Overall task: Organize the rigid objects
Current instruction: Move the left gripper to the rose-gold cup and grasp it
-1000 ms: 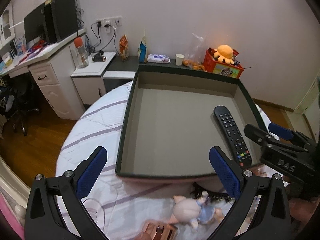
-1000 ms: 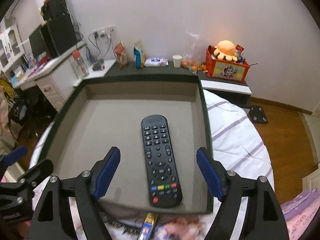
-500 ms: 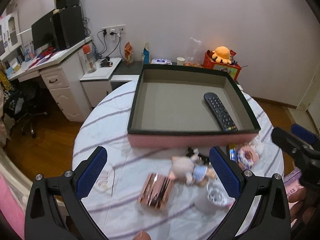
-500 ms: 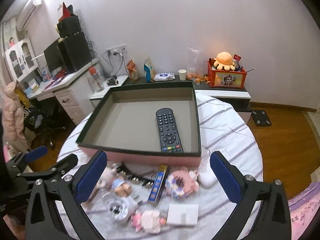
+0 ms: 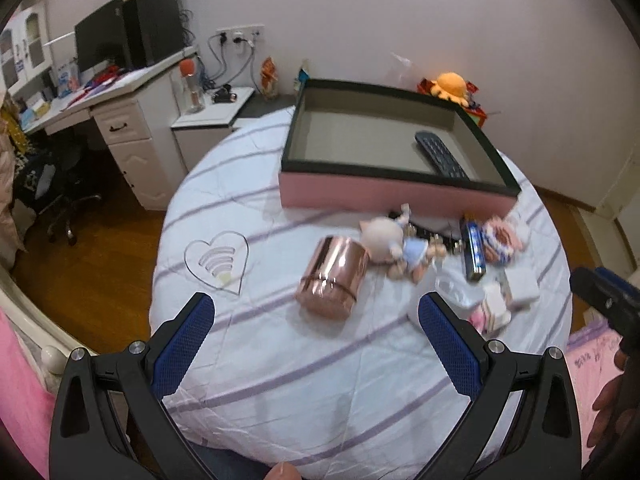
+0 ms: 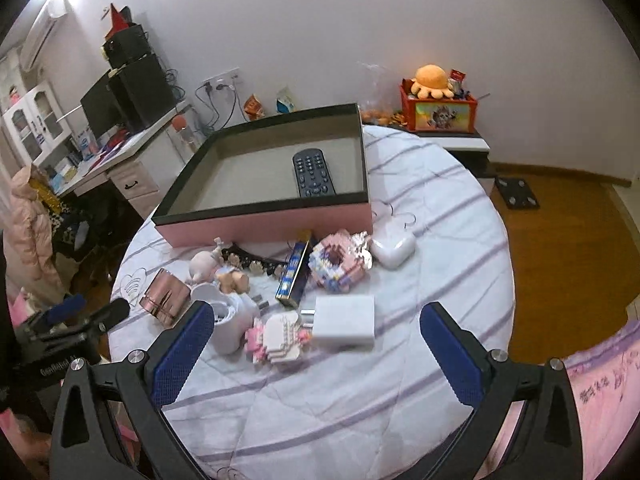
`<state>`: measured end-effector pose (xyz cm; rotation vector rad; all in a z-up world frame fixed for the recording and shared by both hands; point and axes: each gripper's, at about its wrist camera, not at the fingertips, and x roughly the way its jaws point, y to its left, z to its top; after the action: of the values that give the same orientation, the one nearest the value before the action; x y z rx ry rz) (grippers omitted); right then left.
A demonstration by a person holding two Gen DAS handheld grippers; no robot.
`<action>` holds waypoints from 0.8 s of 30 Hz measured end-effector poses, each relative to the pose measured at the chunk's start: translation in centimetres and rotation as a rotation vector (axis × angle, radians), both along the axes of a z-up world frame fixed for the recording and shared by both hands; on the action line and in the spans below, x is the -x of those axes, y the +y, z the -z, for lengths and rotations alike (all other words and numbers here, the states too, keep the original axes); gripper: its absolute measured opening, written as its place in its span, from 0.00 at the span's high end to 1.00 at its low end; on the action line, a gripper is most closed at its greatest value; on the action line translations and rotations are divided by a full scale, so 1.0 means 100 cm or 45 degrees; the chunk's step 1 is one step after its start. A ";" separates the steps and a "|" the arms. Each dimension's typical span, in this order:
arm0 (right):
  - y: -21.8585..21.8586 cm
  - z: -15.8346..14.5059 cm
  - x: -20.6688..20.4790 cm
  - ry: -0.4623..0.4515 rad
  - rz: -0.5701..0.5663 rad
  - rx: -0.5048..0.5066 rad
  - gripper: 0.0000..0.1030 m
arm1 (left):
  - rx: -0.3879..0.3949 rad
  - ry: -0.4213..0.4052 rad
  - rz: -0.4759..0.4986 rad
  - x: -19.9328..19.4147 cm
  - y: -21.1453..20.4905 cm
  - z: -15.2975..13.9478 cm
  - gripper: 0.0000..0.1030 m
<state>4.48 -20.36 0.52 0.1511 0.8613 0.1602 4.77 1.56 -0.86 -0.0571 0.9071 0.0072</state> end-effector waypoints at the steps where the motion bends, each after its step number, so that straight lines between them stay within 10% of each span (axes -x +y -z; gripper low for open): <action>1: 0.002 0.000 0.004 -0.005 0.009 0.005 0.00 | 0.003 0.002 0.010 -0.001 0.001 0.001 0.00; 24: 0.008 0.011 -0.002 0.042 0.135 0.081 0.00 | -0.027 0.150 0.094 -0.045 0.001 0.049 0.00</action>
<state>4.72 -19.55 -0.58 0.1395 0.8881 0.0314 9.27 1.63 -5.74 -0.0037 1.0263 -0.0491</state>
